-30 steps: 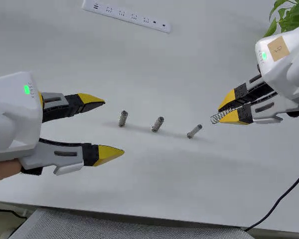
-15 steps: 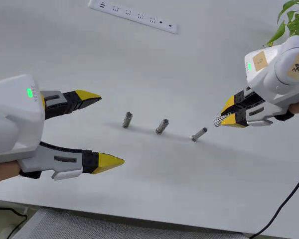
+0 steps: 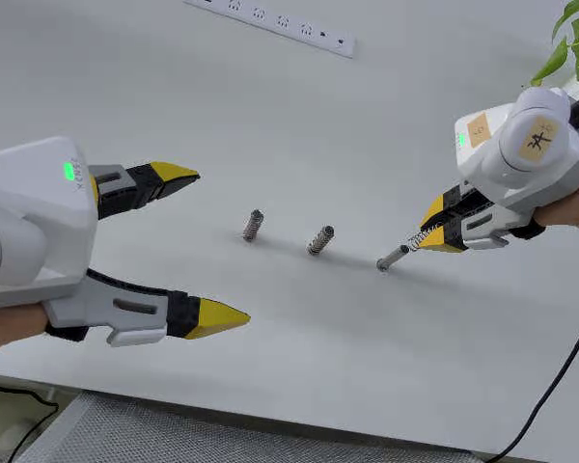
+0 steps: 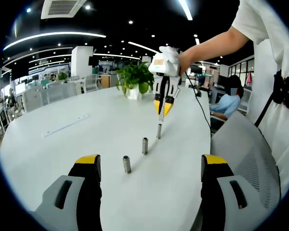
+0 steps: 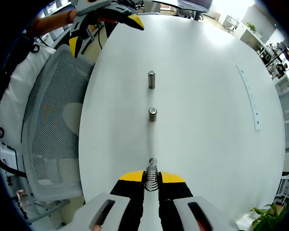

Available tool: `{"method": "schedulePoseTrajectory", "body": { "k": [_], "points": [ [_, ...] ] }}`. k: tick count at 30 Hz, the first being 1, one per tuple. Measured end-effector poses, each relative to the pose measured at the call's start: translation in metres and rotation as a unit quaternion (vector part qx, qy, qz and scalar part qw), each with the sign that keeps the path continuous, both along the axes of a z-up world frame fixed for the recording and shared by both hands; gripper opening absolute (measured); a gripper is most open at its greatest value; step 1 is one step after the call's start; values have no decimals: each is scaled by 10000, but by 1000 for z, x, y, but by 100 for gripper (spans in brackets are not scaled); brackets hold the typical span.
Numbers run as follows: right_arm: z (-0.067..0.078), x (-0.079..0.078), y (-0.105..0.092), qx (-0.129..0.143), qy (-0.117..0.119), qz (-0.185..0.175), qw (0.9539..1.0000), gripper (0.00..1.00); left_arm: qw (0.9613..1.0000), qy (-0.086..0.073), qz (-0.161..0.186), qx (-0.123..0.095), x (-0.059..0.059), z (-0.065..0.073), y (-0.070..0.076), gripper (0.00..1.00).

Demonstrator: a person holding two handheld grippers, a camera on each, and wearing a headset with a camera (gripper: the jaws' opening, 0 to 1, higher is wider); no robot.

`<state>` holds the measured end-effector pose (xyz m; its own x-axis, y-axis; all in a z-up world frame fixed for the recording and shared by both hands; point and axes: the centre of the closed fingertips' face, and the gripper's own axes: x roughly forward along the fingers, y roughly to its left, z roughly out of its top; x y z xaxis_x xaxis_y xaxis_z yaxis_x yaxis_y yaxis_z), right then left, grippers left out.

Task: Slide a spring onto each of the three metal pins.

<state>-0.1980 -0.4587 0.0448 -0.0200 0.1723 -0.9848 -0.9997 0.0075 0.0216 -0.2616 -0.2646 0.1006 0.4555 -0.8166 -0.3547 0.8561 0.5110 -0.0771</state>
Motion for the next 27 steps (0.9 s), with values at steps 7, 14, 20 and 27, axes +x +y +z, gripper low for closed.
{"method": "schedulePoseTrajectory", "body": {
  "k": [7,14,20,27],
  "points": [
    [-2,-1,-1,-44,48,-11,10000,7,10000,44,-34,-51,-2,-3,-1,91],
    [-4,-2,2,-59,84,-9,9999,7,9999,86,-88,-12,-3,-6,-2,90],
    [-7,0,2,-78,104,-14,9999,7,9999,101,-120,-29,-3,-8,-3,89],
    [-9,-1,3,-101,124,-9,9999,7,9998,114,-126,-50,-3,-8,-4,89]
  ]
}}
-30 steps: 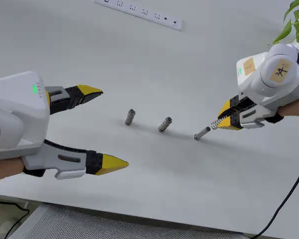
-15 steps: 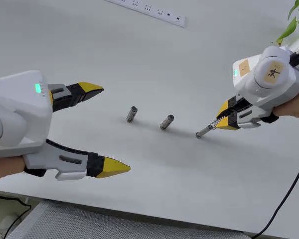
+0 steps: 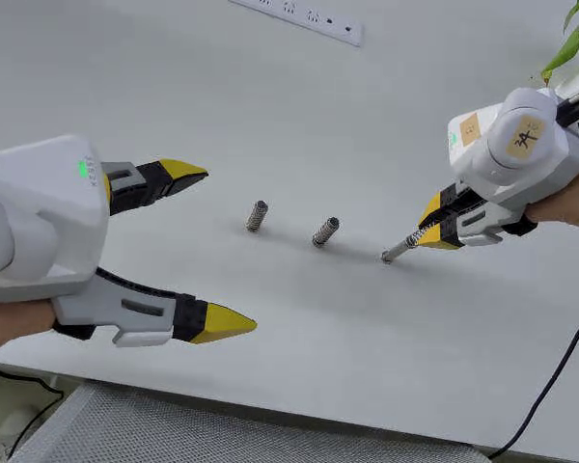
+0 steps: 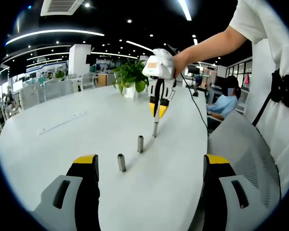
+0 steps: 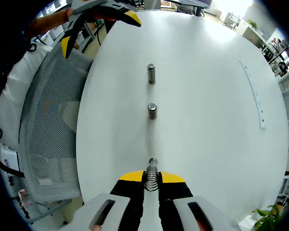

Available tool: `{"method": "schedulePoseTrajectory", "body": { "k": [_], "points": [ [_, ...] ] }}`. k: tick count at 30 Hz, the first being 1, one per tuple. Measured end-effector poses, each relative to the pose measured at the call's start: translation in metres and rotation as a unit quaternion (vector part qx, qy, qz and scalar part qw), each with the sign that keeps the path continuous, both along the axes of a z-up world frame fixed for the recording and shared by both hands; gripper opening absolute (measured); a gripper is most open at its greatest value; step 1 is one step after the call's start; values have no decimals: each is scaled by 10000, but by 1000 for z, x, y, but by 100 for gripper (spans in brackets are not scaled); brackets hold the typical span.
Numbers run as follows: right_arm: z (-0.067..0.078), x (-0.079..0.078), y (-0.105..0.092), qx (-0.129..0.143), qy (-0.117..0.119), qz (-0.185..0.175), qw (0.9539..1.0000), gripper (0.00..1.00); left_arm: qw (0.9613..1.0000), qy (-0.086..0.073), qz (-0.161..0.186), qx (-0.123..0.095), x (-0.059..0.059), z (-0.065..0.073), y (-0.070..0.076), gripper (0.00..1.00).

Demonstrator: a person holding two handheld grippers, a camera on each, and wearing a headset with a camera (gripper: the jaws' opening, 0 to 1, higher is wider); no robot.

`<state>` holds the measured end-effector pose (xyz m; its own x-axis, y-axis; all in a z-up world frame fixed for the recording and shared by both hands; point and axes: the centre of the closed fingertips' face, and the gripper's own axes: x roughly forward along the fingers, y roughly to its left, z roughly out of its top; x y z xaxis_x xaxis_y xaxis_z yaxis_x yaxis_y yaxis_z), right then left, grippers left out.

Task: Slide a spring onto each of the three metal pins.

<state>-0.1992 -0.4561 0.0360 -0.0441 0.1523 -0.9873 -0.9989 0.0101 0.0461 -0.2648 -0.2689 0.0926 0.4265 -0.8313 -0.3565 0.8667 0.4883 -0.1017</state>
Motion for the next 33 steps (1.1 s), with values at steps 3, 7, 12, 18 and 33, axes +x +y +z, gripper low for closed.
{"method": "schedulePoseTrajectory", "body": {
  "k": [3,7,12,18,33],
  "points": [
    [-1,0,1,-6,13,4,10000,7,10000,2,3,-9,1,0,0,89],
    [-3,0,1,-17,25,2,10000,7,10000,8,-3,-12,1,0,0,89],
    [-8,2,0,-47,47,25,10000,7,10000,24,-6,-10,1,-2,0,88],
    [-12,1,1,-75,54,55,9999,7,10000,47,-2,-17,0,-2,0,88],
    [-21,-1,3,-141,64,116,9998,7,10000,76,8,-46,-1,-3,0,87]
  ]
}}
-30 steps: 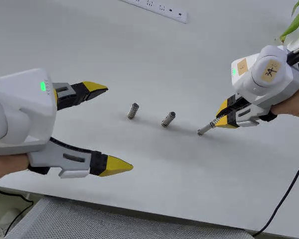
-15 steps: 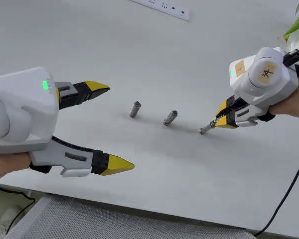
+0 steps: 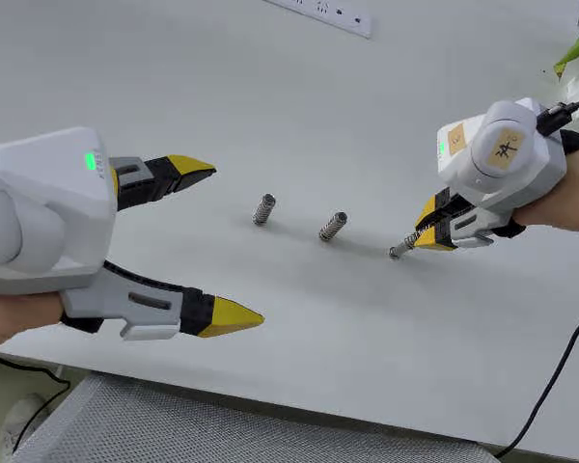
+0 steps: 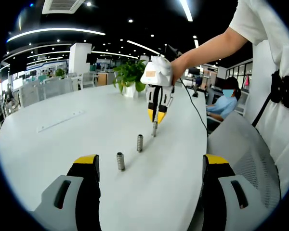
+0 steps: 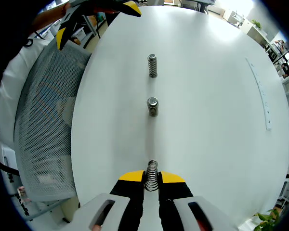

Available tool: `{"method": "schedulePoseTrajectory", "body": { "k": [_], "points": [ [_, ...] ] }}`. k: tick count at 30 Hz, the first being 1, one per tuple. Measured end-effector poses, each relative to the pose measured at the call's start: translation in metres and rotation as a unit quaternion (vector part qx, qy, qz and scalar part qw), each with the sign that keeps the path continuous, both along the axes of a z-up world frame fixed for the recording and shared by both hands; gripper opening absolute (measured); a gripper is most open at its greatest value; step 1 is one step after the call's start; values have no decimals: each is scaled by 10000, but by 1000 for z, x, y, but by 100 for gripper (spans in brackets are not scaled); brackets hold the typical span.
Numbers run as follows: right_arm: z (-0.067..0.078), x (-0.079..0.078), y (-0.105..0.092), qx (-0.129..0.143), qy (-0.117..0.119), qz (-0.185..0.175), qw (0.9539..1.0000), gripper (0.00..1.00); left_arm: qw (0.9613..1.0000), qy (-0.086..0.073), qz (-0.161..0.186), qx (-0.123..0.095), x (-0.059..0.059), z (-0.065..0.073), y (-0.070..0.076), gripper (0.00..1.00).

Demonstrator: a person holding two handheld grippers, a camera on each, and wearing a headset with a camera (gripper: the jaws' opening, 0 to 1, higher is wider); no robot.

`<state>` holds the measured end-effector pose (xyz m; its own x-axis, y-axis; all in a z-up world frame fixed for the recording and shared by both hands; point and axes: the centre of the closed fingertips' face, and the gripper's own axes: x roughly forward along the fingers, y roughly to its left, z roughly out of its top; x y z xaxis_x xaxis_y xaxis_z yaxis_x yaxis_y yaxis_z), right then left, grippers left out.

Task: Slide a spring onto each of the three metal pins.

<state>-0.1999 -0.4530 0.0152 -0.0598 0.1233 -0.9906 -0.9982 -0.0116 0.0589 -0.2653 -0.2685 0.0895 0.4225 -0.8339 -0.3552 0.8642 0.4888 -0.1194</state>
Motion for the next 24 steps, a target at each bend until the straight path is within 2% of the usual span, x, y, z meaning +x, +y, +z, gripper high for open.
{"method": "schedulePoseTrajectory", "body": {
  "k": [24],
  "points": [
    [-24,4,-6,-111,8,60,9999,7,10000,26,-12,-16,-1,0,-4,87]
  ]
}}
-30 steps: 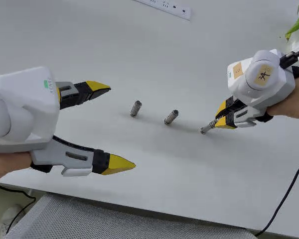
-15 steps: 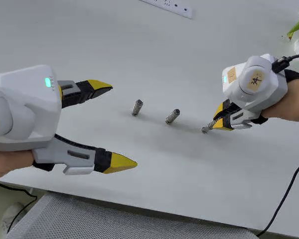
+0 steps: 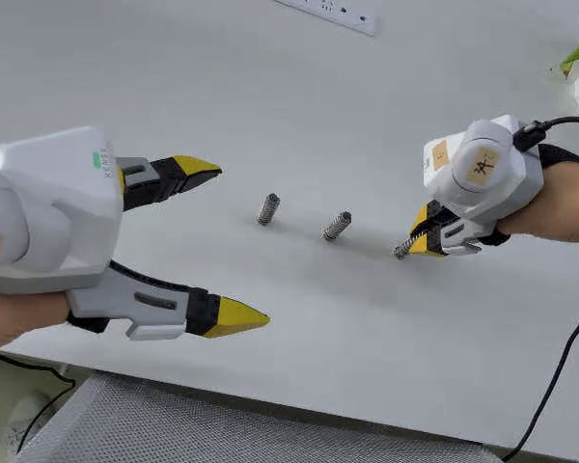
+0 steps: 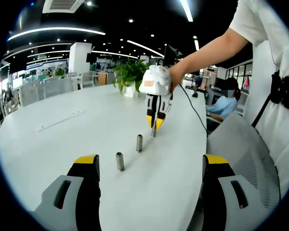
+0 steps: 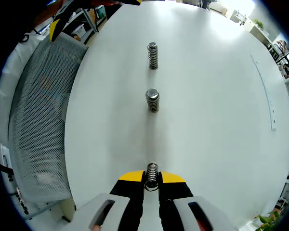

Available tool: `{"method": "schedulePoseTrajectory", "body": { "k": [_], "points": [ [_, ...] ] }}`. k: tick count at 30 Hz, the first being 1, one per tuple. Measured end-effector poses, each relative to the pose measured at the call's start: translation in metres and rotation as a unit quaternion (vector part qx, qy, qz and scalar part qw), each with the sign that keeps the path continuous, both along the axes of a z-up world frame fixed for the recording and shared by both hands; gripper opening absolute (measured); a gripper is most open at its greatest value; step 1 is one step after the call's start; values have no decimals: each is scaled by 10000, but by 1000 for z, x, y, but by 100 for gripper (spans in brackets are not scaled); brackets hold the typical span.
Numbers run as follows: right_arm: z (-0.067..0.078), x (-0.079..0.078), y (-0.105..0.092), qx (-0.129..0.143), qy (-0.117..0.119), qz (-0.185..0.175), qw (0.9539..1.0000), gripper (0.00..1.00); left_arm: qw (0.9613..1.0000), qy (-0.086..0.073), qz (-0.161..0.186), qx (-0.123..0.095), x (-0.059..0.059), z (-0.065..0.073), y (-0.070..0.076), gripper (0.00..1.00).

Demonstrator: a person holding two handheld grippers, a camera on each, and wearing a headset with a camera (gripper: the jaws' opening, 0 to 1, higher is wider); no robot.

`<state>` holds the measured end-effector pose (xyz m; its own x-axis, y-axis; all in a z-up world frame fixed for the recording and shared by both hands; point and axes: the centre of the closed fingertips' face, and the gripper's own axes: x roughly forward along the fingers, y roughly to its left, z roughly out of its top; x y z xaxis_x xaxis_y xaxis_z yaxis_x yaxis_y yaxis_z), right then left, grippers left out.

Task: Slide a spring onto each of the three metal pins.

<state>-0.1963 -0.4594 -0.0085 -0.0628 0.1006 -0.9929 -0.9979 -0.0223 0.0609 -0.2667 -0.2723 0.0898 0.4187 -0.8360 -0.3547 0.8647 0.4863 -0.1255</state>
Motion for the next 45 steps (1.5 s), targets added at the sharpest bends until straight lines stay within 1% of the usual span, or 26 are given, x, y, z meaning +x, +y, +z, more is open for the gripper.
{"method": "schedulePoseTrajectory", "body": {
  "k": [9,19,22,31,36,38,41,45],
  "points": [
    [-3,-3,0,-1,13,2,10000,7,10000,9,-6,8,0,0,-1,87],
    [-4,-6,2,29,16,-14,10000,8,10000,10,-28,31,-1,1,0,86],
    [-7,-5,-1,26,14,-28,10000,8,10000,3,-40,34,-1,1,0,86],
    [-3,-7,2,113,14,-132,9998,12,10000,-3,-47,57,-1,1,0,86],
    [8,-6,5,335,-16,-346,9988,17,10000,0,-55,71,0,1,-1,86],
    [14,-6,7,488,-45,-462,9977,18,10000,-8,-56,77,1,1,0,87],
    [24,-7,9,672,-83,-616,9958,21,9999,-24,-70,92,2,2,1,87],
    [38,-7,10,984,-169,-892,9910,25,9998,-40,-119,144,2,2,1,88]
  ]
}}
